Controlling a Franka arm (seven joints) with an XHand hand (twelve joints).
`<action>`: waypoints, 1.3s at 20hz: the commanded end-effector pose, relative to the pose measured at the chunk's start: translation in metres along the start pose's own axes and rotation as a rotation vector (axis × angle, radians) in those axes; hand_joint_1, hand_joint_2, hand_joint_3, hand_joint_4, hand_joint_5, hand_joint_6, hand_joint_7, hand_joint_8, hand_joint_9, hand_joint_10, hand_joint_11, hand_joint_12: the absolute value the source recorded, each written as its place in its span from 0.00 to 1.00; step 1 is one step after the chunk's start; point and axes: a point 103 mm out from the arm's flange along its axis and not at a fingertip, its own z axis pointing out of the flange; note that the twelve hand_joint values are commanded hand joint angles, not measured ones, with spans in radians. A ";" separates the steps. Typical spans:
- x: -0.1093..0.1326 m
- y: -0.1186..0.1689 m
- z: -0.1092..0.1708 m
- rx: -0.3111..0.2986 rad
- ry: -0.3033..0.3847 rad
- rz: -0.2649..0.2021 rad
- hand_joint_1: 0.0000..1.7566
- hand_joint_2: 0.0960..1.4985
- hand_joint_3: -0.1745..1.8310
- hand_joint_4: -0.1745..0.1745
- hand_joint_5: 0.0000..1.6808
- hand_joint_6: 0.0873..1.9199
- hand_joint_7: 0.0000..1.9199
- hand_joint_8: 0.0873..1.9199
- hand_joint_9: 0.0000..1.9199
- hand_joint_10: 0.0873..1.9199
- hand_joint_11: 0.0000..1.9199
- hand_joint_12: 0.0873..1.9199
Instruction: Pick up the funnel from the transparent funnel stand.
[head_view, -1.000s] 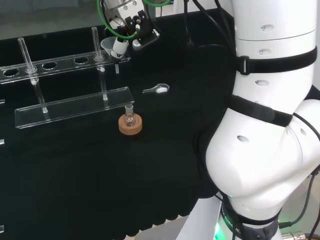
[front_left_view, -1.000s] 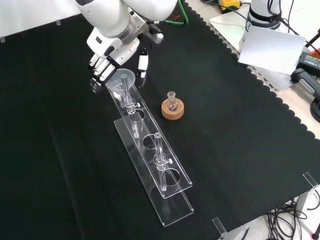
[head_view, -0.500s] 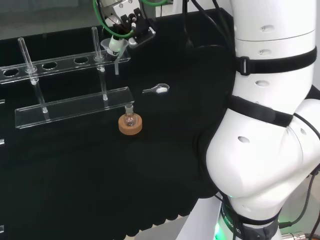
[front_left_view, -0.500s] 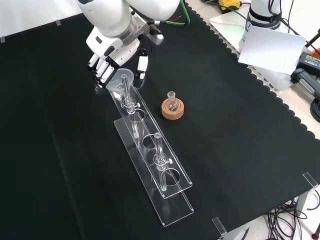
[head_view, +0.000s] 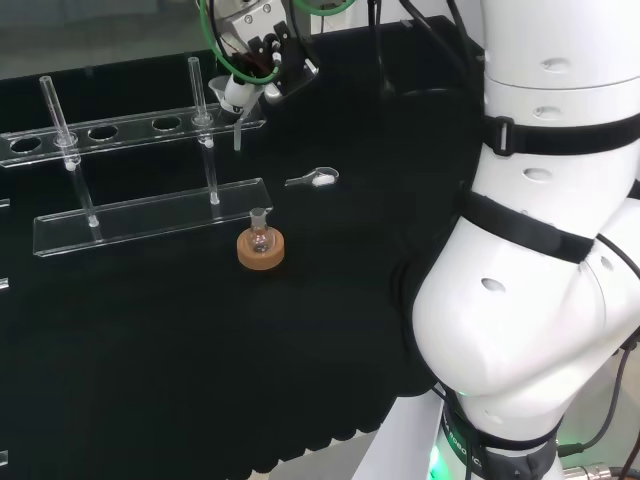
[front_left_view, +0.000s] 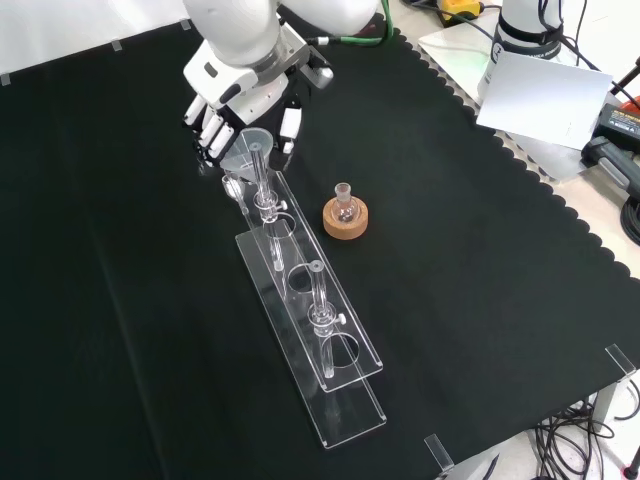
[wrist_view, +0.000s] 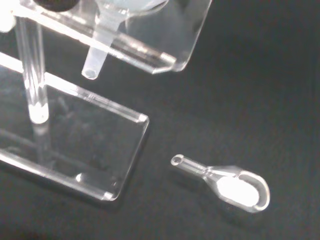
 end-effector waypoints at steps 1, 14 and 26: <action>-0.011 -0.011 -0.021 -0.074 -0.062 0.041 0.48 0.64 0.00 0.44 0.37 0.04 0.34 0.39 0.46 0.26 0.23 0.69; -0.025 -0.076 -0.073 -0.152 -0.132 0.112 0.49 0.64 0.00 0.46 0.32 0.28 0.34 0.39 0.48 0.24 0.25 0.68; -0.009 -0.153 -0.083 -0.171 -0.140 0.166 0.49 0.65 0.00 0.47 0.32 0.31 0.35 0.39 0.48 0.24 0.27 0.67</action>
